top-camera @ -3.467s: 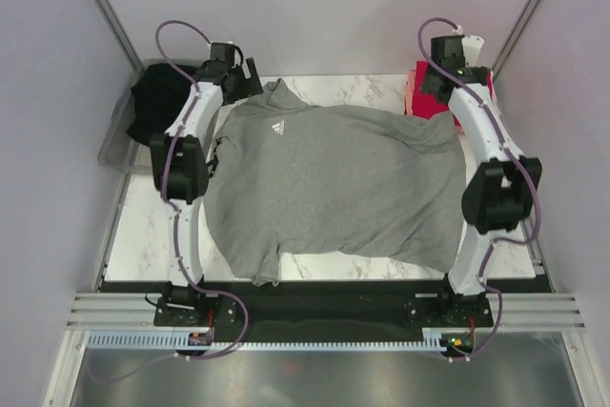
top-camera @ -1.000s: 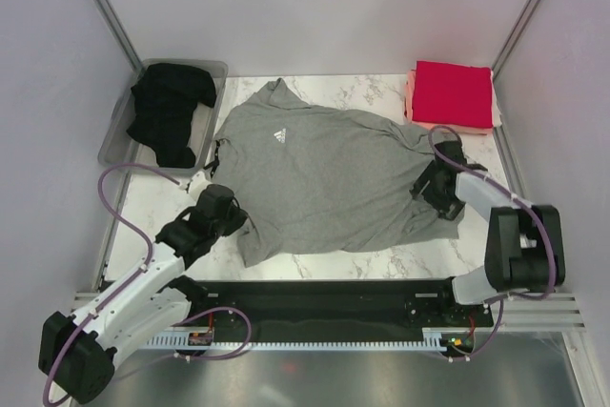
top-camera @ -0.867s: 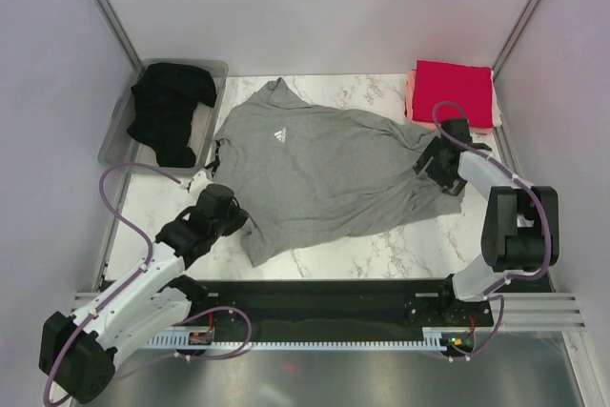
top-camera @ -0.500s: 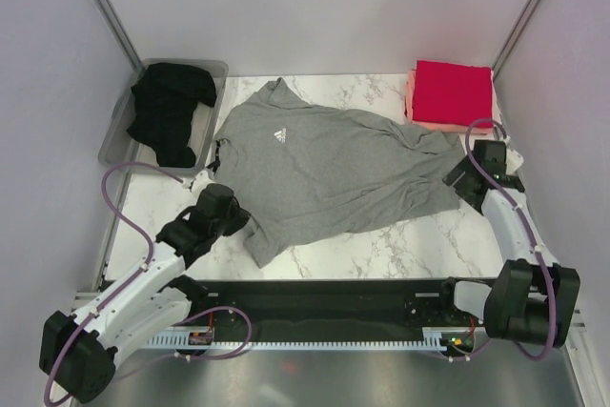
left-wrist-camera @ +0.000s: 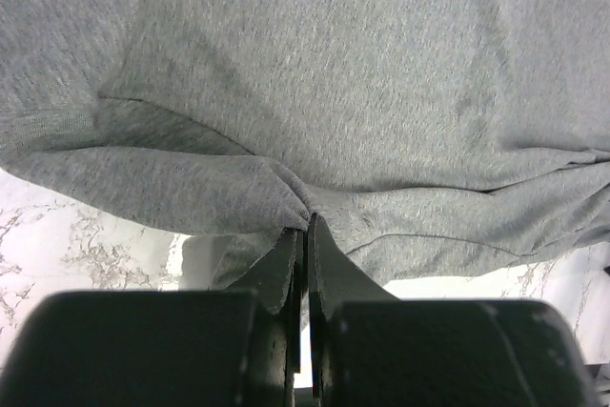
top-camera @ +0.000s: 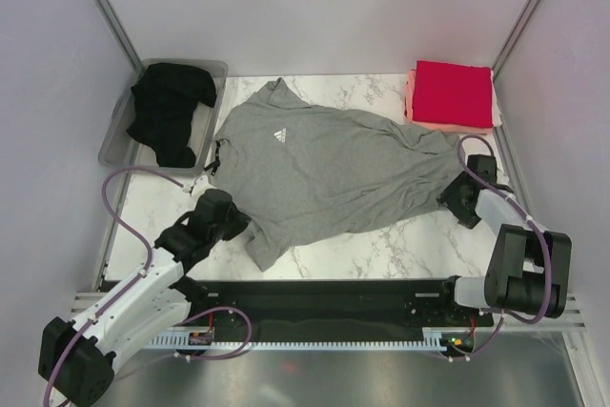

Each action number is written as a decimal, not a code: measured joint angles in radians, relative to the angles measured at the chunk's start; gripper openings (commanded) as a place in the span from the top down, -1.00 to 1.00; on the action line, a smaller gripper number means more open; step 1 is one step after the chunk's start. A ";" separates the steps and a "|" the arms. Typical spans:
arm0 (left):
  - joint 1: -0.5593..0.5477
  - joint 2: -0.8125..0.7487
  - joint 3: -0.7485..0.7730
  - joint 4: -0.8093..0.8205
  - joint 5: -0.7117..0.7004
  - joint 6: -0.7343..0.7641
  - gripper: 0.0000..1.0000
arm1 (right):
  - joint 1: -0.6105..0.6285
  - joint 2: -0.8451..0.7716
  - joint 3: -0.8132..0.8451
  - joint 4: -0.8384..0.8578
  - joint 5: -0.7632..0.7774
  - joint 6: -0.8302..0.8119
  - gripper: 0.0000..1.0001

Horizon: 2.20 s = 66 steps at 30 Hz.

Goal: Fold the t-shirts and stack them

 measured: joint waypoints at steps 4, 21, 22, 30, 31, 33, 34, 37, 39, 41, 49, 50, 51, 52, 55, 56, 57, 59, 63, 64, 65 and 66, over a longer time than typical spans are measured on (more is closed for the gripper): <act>0.000 0.002 -0.004 0.000 0.000 0.001 0.96 | -0.019 0.061 0.032 0.073 -0.010 -0.012 -0.11; 0.000 -0.061 0.113 -0.126 0.008 0.047 0.96 | -0.032 -0.018 -0.006 0.090 -0.165 0.013 1.00; 0.000 -0.079 0.156 -0.147 0.008 0.056 0.96 | -0.033 -0.077 -0.006 0.042 -0.169 0.020 1.00; 0.000 -0.182 0.478 -0.312 0.005 0.122 0.96 | -0.033 -0.570 0.066 -0.303 -0.181 0.079 1.00; 0.000 -0.191 0.499 -0.332 0.005 0.125 0.96 | -0.033 -0.602 0.070 -0.333 -0.180 0.085 1.00; 0.000 -0.200 0.532 -0.380 0.005 0.131 0.96 | -0.032 -0.666 0.084 -0.415 -0.174 0.099 1.00; 0.000 -0.202 0.544 -0.401 0.005 0.135 0.96 | -0.028 -0.684 0.089 -0.452 -0.170 0.103 1.00; 0.000 -0.201 0.581 -0.467 0.003 0.154 0.96 | -0.016 -0.705 0.093 -0.533 -0.147 0.117 1.00; 0.000 -0.196 0.610 -0.507 0.002 0.178 0.96 | -0.008 -0.708 0.097 -0.573 -0.135 0.123 1.00; 0.000 -0.184 0.637 -0.535 0.001 0.203 0.96 | -0.002 -0.708 0.113 -0.608 -0.117 0.128 1.00; 0.004 -0.023 0.670 -0.582 -0.050 0.328 0.96 | 0.008 -0.629 0.325 -0.643 0.032 0.131 1.00; 0.009 0.011 0.695 -0.594 -0.061 0.344 0.96 | 0.007 -0.614 0.333 -0.630 0.039 0.133 1.00; 0.016 0.047 0.727 -0.598 -0.076 0.361 0.96 | 0.004 -0.597 0.332 -0.613 0.043 0.137 1.00; 0.025 0.078 0.759 -0.598 -0.087 0.375 0.96 | -0.003 -0.579 0.317 -0.595 0.042 0.142 1.00; 0.082 0.141 0.885 -0.605 -0.126 0.428 0.96 | -0.057 -0.512 0.202 -0.534 -0.021 0.150 1.00; 0.105 0.150 0.930 -0.607 -0.137 0.444 0.96 | -0.082 -0.494 0.184 -0.530 -0.029 0.148 1.00; 0.126 0.156 0.974 -0.608 -0.146 0.460 0.96 | -0.113 -0.463 0.164 -0.528 -0.049 0.140 1.00; 0.152 0.159 1.040 -0.607 -0.160 0.482 0.96 | -0.161 -0.427 0.163 -0.529 -0.075 0.123 1.00; 0.166 0.161 1.125 -0.600 -0.145 0.497 0.96 | -0.184 -0.394 0.309 -0.540 -0.113 0.127 1.00; 0.167 0.166 1.143 -0.597 -0.130 0.497 0.96 | -0.183 -0.389 0.353 -0.531 -0.136 0.133 1.00; 0.167 0.179 1.171 -0.598 -0.117 0.497 0.96 | -0.183 -0.379 0.410 -0.520 -0.163 0.143 1.00; 0.168 0.199 1.205 -0.600 -0.097 0.496 0.96 | -0.183 -0.366 0.472 -0.514 -0.185 0.151 1.00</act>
